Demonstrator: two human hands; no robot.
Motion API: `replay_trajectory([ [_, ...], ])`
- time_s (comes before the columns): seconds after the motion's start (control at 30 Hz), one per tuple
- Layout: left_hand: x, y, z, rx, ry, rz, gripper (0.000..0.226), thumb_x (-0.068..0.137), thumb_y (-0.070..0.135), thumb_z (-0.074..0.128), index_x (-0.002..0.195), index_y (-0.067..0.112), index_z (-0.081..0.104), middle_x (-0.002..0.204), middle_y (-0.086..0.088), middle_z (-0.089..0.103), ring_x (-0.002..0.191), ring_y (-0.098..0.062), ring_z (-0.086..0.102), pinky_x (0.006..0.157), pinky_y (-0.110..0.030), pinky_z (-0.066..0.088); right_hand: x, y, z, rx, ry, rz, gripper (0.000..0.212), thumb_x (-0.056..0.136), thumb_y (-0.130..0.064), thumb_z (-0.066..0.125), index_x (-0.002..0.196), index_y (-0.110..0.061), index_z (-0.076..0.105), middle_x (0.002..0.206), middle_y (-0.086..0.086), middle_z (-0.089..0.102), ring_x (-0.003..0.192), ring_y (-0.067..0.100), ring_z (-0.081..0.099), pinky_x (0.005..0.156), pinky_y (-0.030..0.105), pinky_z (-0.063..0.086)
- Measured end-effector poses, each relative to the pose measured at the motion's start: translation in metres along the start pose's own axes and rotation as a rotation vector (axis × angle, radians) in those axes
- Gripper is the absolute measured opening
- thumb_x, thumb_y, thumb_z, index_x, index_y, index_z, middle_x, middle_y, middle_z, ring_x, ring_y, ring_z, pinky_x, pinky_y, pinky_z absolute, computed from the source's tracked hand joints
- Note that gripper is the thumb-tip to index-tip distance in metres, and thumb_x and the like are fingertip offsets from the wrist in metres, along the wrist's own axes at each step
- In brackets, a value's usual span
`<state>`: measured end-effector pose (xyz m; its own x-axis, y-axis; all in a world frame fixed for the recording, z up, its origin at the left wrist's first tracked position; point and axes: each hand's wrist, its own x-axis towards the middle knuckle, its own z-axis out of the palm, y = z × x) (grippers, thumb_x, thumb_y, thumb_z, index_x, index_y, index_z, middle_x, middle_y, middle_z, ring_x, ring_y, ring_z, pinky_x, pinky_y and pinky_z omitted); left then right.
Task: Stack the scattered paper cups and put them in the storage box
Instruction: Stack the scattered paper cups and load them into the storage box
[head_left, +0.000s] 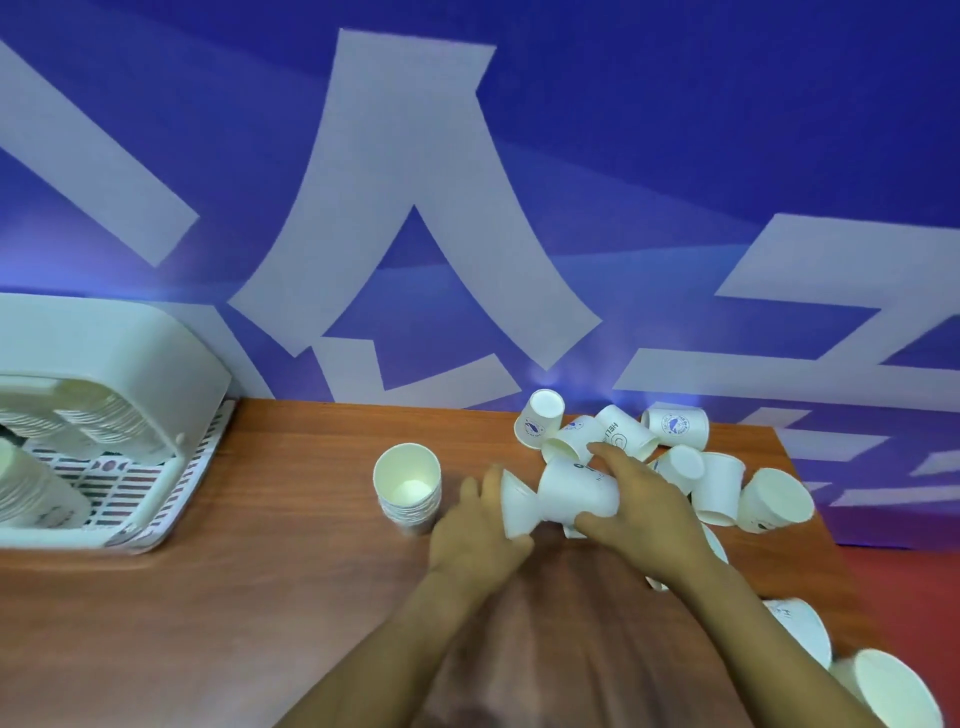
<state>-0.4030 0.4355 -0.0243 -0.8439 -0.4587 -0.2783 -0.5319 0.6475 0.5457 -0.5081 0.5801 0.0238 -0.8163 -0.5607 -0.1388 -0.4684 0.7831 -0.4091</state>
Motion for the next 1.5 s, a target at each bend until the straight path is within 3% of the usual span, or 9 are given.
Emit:
replay_trajectory([
  [0.23,-0.052,-0.013,-0.026,-0.106,0.107,0.066,0.066,0.074,0.040,0.065,0.128,0.023,0.032,0.121,0.005,0.049,0.100,-0.022,0.057,0.077,-0.033,0.049,-0.050,-0.031,-0.006,0.036,0.076,-0.050,0.070,0.073,-0.034,0.070,0.137,-0.029,0.043,0.133,-0.005,0.053,0.117,0.016,0.052,0.092,0.028,0.042],
  [0.43,-0.090,-0.044,-0.055,-0.139,0.154,0.047,0.087,0.074,0.038,0.064,0.144,0.035,0.011,0.138,0.008,0.039,0.107,-0.026,0.058,0.080,-0.031,0.047,-0.078,-0.054,0.002,0.179,0.127,-0.061,0.075,0.071,-0.028,0.071,0.139,-0.029,0.040,0.126,-0.009,0.049,0.114,0.008,0.048,0.087,0.020,0.034],
  [0.6,-0.113,-0.086,-0.086,-0.178,0.179,0.103,0.084,0.071,0.039,0.067,0.140,0.037,0.020,0.122,0.008,0.039,0.097,-0.023,0.059,0.073,-0.032,0.049,-0.102,-0.081,0.028,0.197,0.092,-0.050,0.087,0.064,-0.038,0.067,0.143,-0.035,0.028,0.117,-0.008,0.041,0.104,0.008,0.046,0.081,0.023,0.038],
  [0.7,-0.119,-0.110,-0.110,-0.205,0.172,0.148,0.066,0.066,0.038,0.069,0.124,0.037,0.036,0.113,0.012,0.043,0.097,-0.017,0.057,0.073,-0.033,0.050,-0.106,-0.115,0.038,0.203,0.075,-0.065,0.079,0.067,-0.031,0.072,0.137,-0.036,0.035,0.118,-0.011,0.036,0.100,0.004,0.044,0.078,0.021,0.038],
  [0.8,-0.125,-0.144,-0.140,-0.202,0.162,0.178,0.062,0.066,0.034,0.071,0.118,0.037,0.038,0.114,0.016,0.044,0.104,-0.011,0.052,0.076,-0.030,0.046,-0.106,-0.157,0.050,0.232,0.103,-0.078,0.076,0.062,-0.038,0.069,0.132,-0.037,0.039,0.119,-0.015,0.040,0.106,0.009,0.049,0.080,0.023,0.042],
  [0.97,-0.132,-0.227,-0.196,-0.246,0.190,0.193,0.075,0.069,0.031,0.074,0.132,0.033,0.033,0.125,0.012,0.043,0.117,-0.012,0.048,0.093,-0.036,0.046,-0.105,-0.248,0.088,0.329,0.110,-0.058,0.084,0.067,-0.034,0.074,0.138,-0.034,0.029,0.132,-0.012,0.048,0.112,0.009,0.053,0.089,0.027,0.047],
  [1.1,-0.138,-0.293,-0.234,-0.268,0.181,0.158,0.083,0.073,0.030,0.072,0.142,0.030,0.026,0.133,0.004,0.040,0.124,-0.016,0.044,0.100,-0.034,0.042,-0.100,-0.315,0.123,0.315,0.074,-0.110,0.099,0.069,-0.030,0.074,0.146,-0.040,0.013,0.145,-0.011,0.037,0.128,0.011,0.043,0.102,0.033,0.042],
  [1.3,-0.146,-0.361,-0.280,-0.249,0.165,0.124,0.084,0.077,0.028,0.067,0.147,0.030,0.019,0.135,0.002,0.036,0.127,-0.020,0.041,0.099,-0.033,0.039,-0.085,-0.399,0.165,0.373,0.035,-0.137,0.091,0.068,-0.026,0.074,0.144,-0.032,0.025,0.140,-0.007,0.043,0.123,0.013,0.048,0.099,0.028,0.042],
  [1.5,-0.141,-0.405,-0.324,-0.267,0.261,0.063,0.081,0.070,0.034,0.065,0.142,0.032,0.029,0.131,0.001,0.040,0.122,-0.021,0.045,0.099,-0.039,0.042,-0.069,-0.453,0.190,0.392,0.012,-0.175,0.086,0.065,-0.021,0.075,0.138,-0.031,0.032,0.132,-0.010,0.046,0.122,0.012,0.046,0.098,0.026,0.041],
])
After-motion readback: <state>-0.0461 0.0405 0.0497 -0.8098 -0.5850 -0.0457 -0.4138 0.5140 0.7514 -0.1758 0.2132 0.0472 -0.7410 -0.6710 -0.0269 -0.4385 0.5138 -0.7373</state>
